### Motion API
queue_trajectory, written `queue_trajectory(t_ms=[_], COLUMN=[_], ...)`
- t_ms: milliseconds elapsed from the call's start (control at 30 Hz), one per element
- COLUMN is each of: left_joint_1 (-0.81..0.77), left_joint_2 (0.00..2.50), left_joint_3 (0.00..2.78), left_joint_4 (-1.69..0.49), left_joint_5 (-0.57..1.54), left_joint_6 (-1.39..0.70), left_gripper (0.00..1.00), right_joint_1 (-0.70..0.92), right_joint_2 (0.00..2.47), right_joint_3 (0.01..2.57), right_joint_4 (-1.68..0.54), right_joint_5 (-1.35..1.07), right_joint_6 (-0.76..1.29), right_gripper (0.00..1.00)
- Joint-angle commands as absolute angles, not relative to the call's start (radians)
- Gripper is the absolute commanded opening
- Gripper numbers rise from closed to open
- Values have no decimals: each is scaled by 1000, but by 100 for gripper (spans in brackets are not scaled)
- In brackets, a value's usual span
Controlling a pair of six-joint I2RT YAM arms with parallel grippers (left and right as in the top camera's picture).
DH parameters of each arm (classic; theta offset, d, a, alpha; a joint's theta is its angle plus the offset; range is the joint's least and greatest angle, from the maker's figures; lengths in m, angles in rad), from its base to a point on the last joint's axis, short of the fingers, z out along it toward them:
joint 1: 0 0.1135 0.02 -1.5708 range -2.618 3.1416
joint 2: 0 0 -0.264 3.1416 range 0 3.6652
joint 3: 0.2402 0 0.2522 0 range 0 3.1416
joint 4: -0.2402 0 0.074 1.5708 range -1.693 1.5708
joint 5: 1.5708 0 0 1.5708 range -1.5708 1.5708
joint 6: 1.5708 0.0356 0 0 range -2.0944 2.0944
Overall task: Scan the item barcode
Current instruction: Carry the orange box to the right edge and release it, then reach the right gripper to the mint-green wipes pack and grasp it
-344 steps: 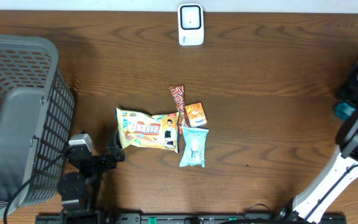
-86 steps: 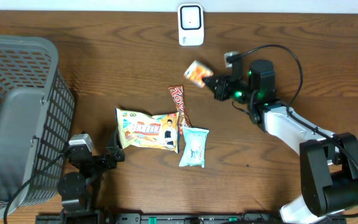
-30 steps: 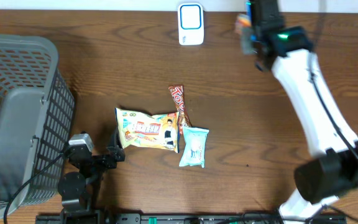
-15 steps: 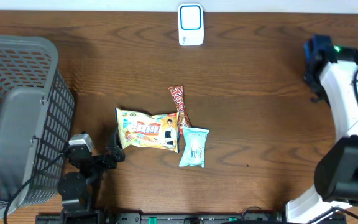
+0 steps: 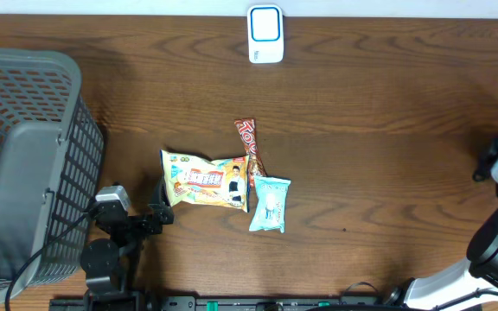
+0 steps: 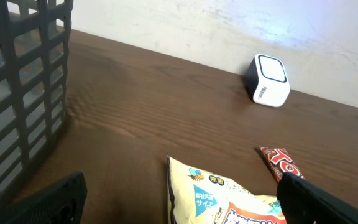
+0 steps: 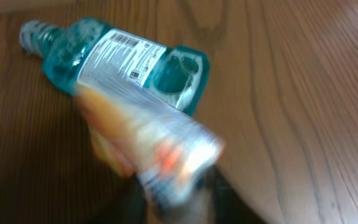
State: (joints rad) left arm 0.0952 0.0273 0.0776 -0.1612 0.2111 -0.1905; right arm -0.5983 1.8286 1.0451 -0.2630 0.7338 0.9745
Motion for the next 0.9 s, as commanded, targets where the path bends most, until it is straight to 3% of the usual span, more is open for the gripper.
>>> queue_trajectory(t_ms=[0, 100, 133, 367, 500, 700, 867], left_joint_1=[92, 92, 92, 92, 92, 92, 92], left_joint_2=[25, 25, 25, 25, 25, 25, 25], left_joint_3=[54, 54, 54, 54, 54, 54, 54], left_joint_4=[-172, -172, -172, -172, -172, -172, -172], left_joint_5=[217, 217, 217, 217, 217, 217, 217], left_joint_6=[-200, -200, -200, -200, -200, -200, -200], left_gripper=[98, 98, 98, 98, 98, 98, 98], right_joint_1=[-646, -656, -654, -640, -509, -233, 58], right_joint_2=[1804, 1734, 1699, 1400, 1206, 1192, 1214], right_joint_3=[1047, 1047, 1047, 1047, 1047, 1047, 1047], right_joint_4=[-239, -214, -200, -145, -163, -307, -514], right_joint_5=[582, 373, 297, -283, -539, -546, -382], right_joint_6=[881, 845, 824, 803, 803, 802, 723], right_gripper=[60, 84, 99, 99, 99, 99, 99])
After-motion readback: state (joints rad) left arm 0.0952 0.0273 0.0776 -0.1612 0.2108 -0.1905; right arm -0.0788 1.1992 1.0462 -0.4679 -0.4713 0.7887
